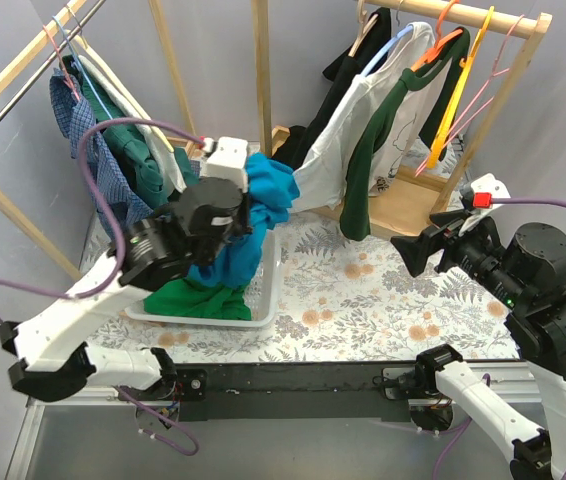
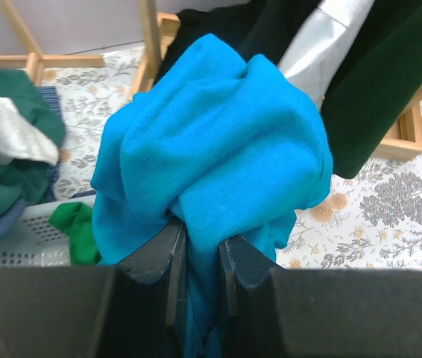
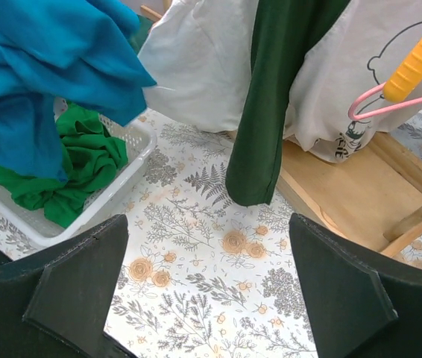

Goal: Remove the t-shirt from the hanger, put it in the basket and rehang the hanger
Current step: Place the T-shirt in the bin.

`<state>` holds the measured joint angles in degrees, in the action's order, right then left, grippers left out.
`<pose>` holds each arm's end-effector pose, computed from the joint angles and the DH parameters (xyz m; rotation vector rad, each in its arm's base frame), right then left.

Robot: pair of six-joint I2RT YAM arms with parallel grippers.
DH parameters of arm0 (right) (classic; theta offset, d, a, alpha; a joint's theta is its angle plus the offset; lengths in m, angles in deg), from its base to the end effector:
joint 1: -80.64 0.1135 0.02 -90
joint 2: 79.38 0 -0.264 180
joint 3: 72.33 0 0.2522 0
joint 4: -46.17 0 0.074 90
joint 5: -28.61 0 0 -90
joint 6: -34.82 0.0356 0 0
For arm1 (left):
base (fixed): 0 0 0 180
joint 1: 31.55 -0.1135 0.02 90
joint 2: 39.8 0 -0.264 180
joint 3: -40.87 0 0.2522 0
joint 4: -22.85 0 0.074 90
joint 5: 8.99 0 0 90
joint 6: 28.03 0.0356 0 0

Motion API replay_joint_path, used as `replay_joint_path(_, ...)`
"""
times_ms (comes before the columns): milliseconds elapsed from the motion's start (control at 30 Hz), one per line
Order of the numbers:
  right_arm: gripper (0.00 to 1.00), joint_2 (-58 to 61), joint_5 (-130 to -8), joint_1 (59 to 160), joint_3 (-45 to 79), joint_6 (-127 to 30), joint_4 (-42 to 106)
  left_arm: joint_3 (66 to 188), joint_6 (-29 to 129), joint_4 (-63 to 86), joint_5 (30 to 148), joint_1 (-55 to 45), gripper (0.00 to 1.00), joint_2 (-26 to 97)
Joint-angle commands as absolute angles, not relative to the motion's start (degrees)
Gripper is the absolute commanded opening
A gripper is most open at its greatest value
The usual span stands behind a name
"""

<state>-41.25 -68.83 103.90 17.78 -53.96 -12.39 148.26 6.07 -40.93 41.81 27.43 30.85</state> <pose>0.0682 0.0343 0.4627 -0.4217 1.6499 0.4293 0.1353 -0.1813 0.4673 -0.3703 1.9487 -0.6288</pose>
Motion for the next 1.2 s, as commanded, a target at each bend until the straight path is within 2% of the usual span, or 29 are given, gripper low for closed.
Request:
replay_joint_path(0, 0.96, -40.4, -71.1, 104.0, 19.6, -55.0, -8.3, 144.9, 3.4, -44.4, 36.4, 27.2, 0.00, 24.6)
replay_joint_path(333, 0.95, -40.5, -72.6, 103.9, 20.1, -55.0, -8.2, 125.6, -3.7, -44.4, 40.6, 27.2, 0.00, 18.7)
replay_joint_path(467, 0.95, -40.7, -72.5, 103.9, 20.4, -55.0, -8.1, 122.2, -2.5, -41.2, 43.3, 25.7, 0.00, 19.6)
replay_joint_path(667, 0.95, -40.9, -72.3, 103.9, 20.5, -54.8, -7.4, 116.2, -0.1, -32.8, 51.1, 16.0, 0.00, 22.8)
replay_joint_path(800, 0.94, -40.9, -72.5, 104.0, 20.7, -54.6, -7.4, 115.3, 0.7, -26.1, 54.4, 13.3, 0.00, 26.0)
replay_joint_path(1033, 0.94, -40.5, -72.2, 104.0, 21.2, -54.9, -8.3, 112.1, 0.8, -18.3, 59.1, 11.5, 0.00, 31.1)
replay_joint_path(1167, 0.98, -41.1, -71.3, 104.0, 21.3, -55.0, -7.9, 107.5, -1.7, -17.6, 60.3, 11.2, 0.00, 32.4)
